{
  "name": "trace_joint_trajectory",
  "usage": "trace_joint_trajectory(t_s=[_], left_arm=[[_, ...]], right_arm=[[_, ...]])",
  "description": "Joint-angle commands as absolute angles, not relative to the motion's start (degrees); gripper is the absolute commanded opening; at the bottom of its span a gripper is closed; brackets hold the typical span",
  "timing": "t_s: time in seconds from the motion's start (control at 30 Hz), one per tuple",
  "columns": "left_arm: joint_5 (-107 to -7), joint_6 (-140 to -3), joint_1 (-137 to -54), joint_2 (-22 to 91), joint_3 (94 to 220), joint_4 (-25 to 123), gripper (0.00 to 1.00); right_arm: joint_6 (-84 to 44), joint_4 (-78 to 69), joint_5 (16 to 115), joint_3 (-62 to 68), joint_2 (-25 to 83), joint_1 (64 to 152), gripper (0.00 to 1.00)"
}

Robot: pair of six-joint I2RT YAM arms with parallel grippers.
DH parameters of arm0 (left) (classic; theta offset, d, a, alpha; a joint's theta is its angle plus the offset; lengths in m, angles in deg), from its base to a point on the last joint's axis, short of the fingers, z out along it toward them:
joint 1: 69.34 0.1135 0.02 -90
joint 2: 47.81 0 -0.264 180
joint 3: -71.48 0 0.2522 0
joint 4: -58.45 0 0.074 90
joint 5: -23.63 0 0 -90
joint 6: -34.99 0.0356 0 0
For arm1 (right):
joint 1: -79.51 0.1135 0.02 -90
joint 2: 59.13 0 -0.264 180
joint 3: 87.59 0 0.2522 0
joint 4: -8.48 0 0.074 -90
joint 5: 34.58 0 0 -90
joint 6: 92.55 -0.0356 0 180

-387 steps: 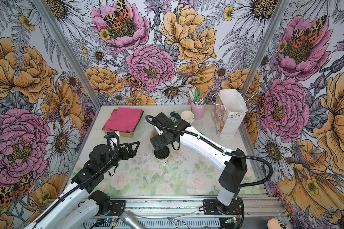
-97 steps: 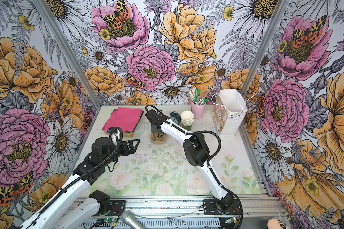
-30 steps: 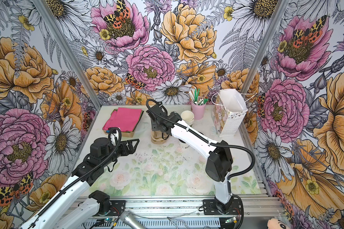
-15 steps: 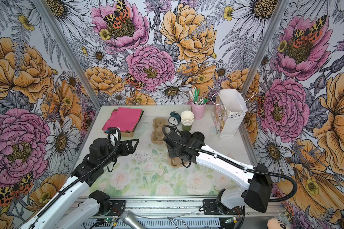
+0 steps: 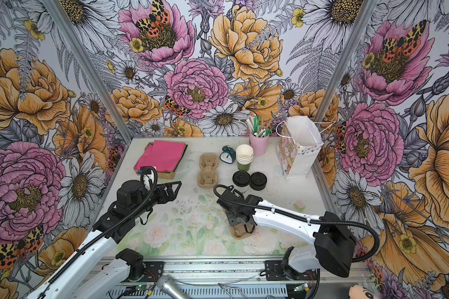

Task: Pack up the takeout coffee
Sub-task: 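Carry the carrier nearer the robot and set it down with right gripper, then move right gripper to the white paper bag and grasp its rim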

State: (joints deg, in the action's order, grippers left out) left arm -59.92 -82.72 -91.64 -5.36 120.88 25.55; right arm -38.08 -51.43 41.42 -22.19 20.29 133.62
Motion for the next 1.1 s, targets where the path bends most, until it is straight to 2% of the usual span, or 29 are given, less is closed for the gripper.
trace_joint_trajectory(t_s=[0.0,0.1,0.23,0.3,0.37,0.6,0.7,0.9,1.07], left_arm=[[-60.0,-83.3,-91.4,-6.0,120.6,25.4,0.99],[-60.0,-83.3,-91.4,-6.0,120.5,25.4,0.99],[-60.2,-83.2,-91.5,-5.8,120.5,25.5,0.99],[-60.2,-83.2,-91.4,-5.8,120.5,25.4,0.99],[-60.2,-83.1,-91.4,-6.0,120.5,25.4,0.99],[-60.0,-83.0,-91.3,-6.0,120.8,25.4,0.99],[-59.9,-82.8,-91.4,-6.0,121.1,25.5,0.99],[-59.1,-82.4,-91.3,-5.6,121.8,25.4,0.99],[-59.1,-82.3,-91.3,-5.8,122.0,25.5,0.99]], right_arm=[[-39.2,-48.2,41.6,-24.0,21.8,133.9,0.34],[-39.3,-47.5,41.8,-25.0,22.8,133.9,0.40],[-38.9,-47.6,41.8,-24.8,22.6,134.0,0.61],[-38.2,-47.7,42.1,-24.1,21.5,133.9,0.75],[-37.4,-48.1,42.2,-22.9,19.8,134.0,0.80],[-34.0,-51.9,35.5,-14.0,10.0,132.5,0.84],[-30.6,-53.5,34.4,-8.4,7.3,127.9,0.84],[-22.5,-55.7,34.8,6.2,8.7,110.3,0.81],[-17.6,-55.9,38.1,19.4,16.6,96.1,0.78]])
